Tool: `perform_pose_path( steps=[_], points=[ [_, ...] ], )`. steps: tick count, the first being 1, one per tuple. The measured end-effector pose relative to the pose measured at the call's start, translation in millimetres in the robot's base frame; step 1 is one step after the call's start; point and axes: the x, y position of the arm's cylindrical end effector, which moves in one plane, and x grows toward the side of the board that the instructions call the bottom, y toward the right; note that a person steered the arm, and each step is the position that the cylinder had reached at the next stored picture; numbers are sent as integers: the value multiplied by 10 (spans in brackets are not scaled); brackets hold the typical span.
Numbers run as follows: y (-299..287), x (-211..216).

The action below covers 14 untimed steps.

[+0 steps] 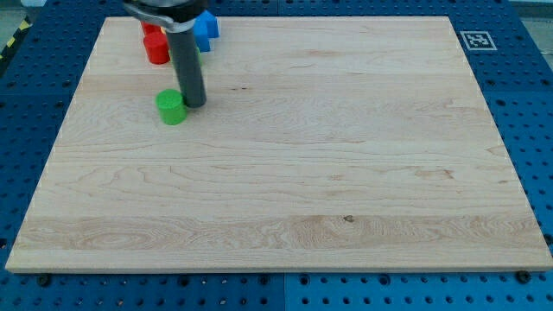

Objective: Move the green circle into the green star

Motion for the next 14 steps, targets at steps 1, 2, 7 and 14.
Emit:
perform_pose_path(
  steps=[1, 2, 7, 14],
  points=[
    [103, 69],
    [105, 498],
    [-1103, -212],
    [-611, -312]
  ],
)
